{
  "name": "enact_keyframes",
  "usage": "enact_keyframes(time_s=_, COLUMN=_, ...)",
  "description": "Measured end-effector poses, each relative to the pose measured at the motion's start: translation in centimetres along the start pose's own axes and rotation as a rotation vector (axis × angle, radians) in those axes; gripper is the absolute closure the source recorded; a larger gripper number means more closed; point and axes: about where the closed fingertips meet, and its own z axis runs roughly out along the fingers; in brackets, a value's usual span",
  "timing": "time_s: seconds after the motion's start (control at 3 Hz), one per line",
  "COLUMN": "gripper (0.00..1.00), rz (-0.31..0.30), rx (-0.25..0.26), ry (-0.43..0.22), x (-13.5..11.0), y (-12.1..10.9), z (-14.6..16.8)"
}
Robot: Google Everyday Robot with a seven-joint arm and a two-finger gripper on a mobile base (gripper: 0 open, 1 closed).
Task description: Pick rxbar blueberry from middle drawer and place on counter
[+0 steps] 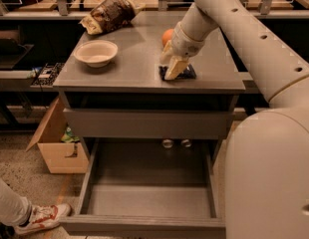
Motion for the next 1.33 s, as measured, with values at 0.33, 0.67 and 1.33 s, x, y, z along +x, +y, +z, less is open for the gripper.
enact_keyframes(time_s=0.33, gripper=0.0, rz=0.0, rx=-0.001, ry=-0.001, x=-0.1, y=-0.1, z=0.0)
enact_keyframes(time_s=0.67, gripper=0.0, rz=0.0, rx=-0.001, ry=-0.001, x=-0.1, y=-0.1, z=0.0)
enact_keyframes(time_s=1.33, gripper=0.0, rz=0.085, rx=0.045, ry=-0.011, x=2.4, y=1.3, z=-2.4)
